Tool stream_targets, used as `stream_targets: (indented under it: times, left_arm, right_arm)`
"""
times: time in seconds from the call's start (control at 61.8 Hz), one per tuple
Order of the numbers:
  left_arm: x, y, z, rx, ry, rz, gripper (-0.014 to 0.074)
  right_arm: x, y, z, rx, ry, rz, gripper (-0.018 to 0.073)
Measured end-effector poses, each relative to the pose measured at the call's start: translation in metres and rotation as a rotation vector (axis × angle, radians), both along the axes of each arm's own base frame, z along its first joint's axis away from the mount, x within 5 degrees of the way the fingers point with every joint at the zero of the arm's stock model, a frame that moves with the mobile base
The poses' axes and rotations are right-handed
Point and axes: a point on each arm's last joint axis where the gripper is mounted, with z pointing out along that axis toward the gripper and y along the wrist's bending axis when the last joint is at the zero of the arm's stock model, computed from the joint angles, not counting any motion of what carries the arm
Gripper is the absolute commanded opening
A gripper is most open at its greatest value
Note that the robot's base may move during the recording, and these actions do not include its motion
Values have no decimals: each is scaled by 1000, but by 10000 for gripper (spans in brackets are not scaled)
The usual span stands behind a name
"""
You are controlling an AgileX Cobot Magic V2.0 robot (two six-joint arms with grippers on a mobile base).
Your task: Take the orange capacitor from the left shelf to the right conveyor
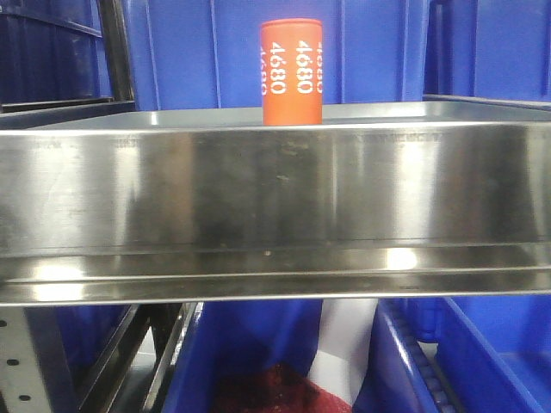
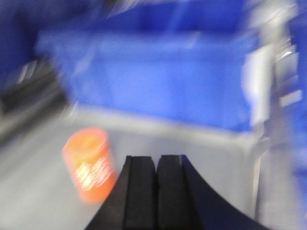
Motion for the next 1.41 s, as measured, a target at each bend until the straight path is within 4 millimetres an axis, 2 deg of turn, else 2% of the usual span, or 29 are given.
stream_targets:
  times: [0.081, 0.146, 0.226, 0.275, 0.372, 0.469, 0.679, 0.841, 1.245, 1.294, 1.359, 1.407]
  left_arm:
    - [0, 0, 0, 0, 0, 0, -105]
    - [0, 0, 0, 0, 0, 0, -105]
    - [0, 0, 0, 0, 0, 0, -105]
    - [0, 0, 0, 0, 0, 0, -105]
    - [0, 0, 0, 0, 0, 0, -105]
    - [0, 0, 0, 0, 0, 0, -105]
    - [0, 0, 0, 0, 0, 0, -105]
    - [0, 0, 0, 0, 0, 0, -105]
    - [0, 0, 0, 0, 0, 0, -105]
    - [0, 0, 0, 0, 0, 0, -105]
    - [0, 0, 0, 0, 0, 0, -105]
    - [0, 0, 0, 0, 0, 0, -105]
  right_arm:
    - [12, 13, -11, -55, 36, 35, 81]
    - [22, 19, -19, -81, 49, 40, 158]
    - [33, 24, -28, -98, 58, 41, 330]
    - [37, 27, -32, -103, 68, 44, 478]
    - [38, 33, -35, -101, 78, 64, 638]
    - [34, 42, -35, -95, 70, 99, 602]
    - [29, 59, -36, -90, 58, 167, 599]
    - [41, 68, -49, -103, 79, 168, 599]
    - [77, 94, -95, -122, 105, 169, 588]
    - [78, 95, -97, -118, 99, 170, 559]
    - [79, 98, -97, -111, 86, 175, 446]
    - [78, 99, -96, -105, 74, 178, 329]
